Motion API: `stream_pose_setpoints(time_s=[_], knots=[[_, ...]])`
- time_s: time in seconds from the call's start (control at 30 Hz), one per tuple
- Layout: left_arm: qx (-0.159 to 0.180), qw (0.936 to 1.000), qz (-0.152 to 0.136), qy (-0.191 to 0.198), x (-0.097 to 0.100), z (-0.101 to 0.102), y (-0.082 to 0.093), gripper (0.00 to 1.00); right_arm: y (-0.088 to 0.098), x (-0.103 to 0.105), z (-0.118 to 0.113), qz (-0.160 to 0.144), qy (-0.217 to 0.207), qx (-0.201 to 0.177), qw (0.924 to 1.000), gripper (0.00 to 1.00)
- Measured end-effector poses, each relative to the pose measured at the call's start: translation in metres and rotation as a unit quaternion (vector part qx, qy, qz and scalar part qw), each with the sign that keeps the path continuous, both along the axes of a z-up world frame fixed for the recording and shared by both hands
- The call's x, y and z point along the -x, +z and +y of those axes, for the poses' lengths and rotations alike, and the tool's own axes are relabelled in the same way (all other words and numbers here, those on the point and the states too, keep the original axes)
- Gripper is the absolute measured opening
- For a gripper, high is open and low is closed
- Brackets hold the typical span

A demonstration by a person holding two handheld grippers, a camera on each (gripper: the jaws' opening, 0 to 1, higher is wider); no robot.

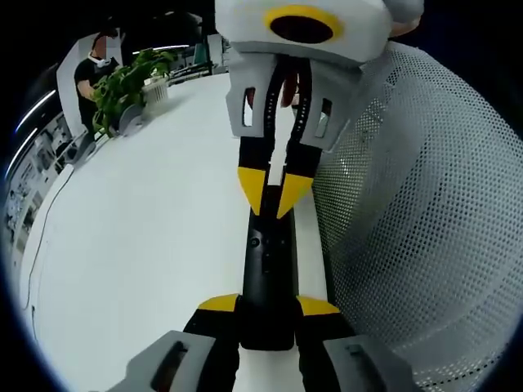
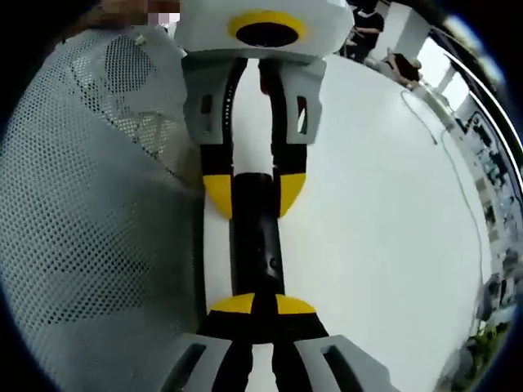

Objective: Press the specified remote control buttons in sequence, fully releasing each button before pressing the next.

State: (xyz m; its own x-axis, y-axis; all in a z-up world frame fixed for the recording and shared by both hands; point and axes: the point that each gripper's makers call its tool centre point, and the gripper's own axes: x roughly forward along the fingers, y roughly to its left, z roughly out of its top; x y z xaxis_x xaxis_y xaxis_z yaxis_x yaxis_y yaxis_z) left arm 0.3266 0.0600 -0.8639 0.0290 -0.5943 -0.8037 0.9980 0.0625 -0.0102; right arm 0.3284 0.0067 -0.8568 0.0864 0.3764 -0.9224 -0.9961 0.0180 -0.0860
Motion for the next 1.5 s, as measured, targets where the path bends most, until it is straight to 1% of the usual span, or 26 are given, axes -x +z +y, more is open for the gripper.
stream_pose_setpoints(time_s=[0.03,0.07,0.1,0.2,0.23,0.27,0.43,0.47,0.5,0.53,0.57,0.6,0.63,0.7,0.73,0.8,0.9,1.0,1.23,1.3,1.33,1.47,1.5], knots=[[0.000,1.0000,0.000,0.000,0.000,0.000,0.000,0.26,0.000,0.000,0.001,0.011,-0.021,-0.012,0.9996,0.03],[0.000,1.0000,0.000,0.000,0.000,0.000,0.000,0.26,0.000,0.000,0.001,0.022,-0.032,-0.021,0.9990,0.03],[0.000,1.0000,0.000,0.000,0.000,0.000,0.000,0.26,0.001,-0.002,0.001,0.027,-0.042,-0.024,0.9985,0.03],[0.000,1.0000,0.000,0.000,0.000,0.000,0.000,0.26,0.001,-0.001,0.004,0.033,-0.038,-0.030,0.9983,0.05],[0.000,1.0000,0.000,-0.001,0.000,0.000,0.000,0.26,0.001,0.000,0.005,0.027,-0.022,-0.020,0.9992,0.05],[0.000,1.0000,0.000,-0.001,0.000,0.000,0.000,0.26,0.001,0.000,0.005,0.025,-0.019,-0.017,0.9994,0.05],[0.000,1.0000,0.000,-0.001,0.000,0.000,0.000,0.26,0.000,0.001,0.005,0.028,-0.025,-0.010,0.9992,0.05],[0.000,1.0000,0.000,-0.001,0.001,0.000,0.000,0.26,0.000,0.002,0.006,0.019,-0.010,-0.004,0.9997,0.05],[0.000,1.0000,0.000,0.000,0.001,0.000,0.000,0.26,-0.001,0.003,0.006,0.017,-0.017,0.000,0.9997,0.04],[0.000,1.0000,0.000,0.000,0.001,0.000,0.001,0.26,-0.001,0.003,0.006,0.013,-0.012,0.004,0.9998,0.04],[0.001,1.0000,0.000,0.000,0.001,0.000,0.001,0.26,-0.001,0.001,0.006,0.016,-0.014,0.004,0.9998,0.04],[0.001,1.0000,0.000,0.000,0.001,0.000,0.001,0.26,0.000,0.000,0.006,0.024,-0.024,0.004,0.9994,0.04],[0.001,1.0000,0.000,0.001,0.001,0.000,0.001,0.26,0.000,0.000,0.006,0.029,-0.032,0.003,0.9990,0.04],[0.000,1.0000,0.000,0.000,0.001,0.000,0.001,0.26,0.001,0.001,0.005,0.025,-0.026,-0.004,0.9993,0.04],[0.000,1.0000,0.000,0.000,0.001,0.000,0.001,0.26,0.001,0.001,0.005,0.015,-0.015,-0.009,0.9997,0.04],[0.000,1.0000,0.000,0.000,0.001,0.000,0.001,0.26,0.002,0.003,0.005,0.005,-0.003,-0.016,0.9999,0.05],[0.002,1.0000,0.000,0.001,0.001,0.000,0.001,0.26,0.003,0.000,0.006,0.014,-0.016,-0.027,0.9994,0.04],[0.002,1.0000,0.000,0.001,0.000,0.000,0.001,0.26,0.003,-0.001,0.009,0.023,-0.018,-0.032,0.9991,0.03],[0.002,1.0000,0.000,0.001,0.000,0.000,0.001,0.26,0.002,0.001,0.011,0.025,0.010,-0.015,0.9995,0.03],[0.003,1.0000,0.000,0.001,0.000,0.000,0.001,0.26,0.001,0.002,0.011,0.019,0.032,0.000,0.9993,0.03],[0.003,1.0000,0.001,0.001,0.000,0.000,0.001,0.26,0.000,0.002,0.011,0.021,0.043,0.010,0.9988,0.03],[0.004,1.0000,0.001,0.001,0.000,0.000,0.000,0.26,-0.001,0.000,0.011,0.052,0.015,0.027,0.9982,0.03],[0.004,1.0000,0.001,0.001,0.000,0.000,0.000,0.26,-0.001,-0.001,0.012,0.047,0.017,0.027,0.9984,0.03]])
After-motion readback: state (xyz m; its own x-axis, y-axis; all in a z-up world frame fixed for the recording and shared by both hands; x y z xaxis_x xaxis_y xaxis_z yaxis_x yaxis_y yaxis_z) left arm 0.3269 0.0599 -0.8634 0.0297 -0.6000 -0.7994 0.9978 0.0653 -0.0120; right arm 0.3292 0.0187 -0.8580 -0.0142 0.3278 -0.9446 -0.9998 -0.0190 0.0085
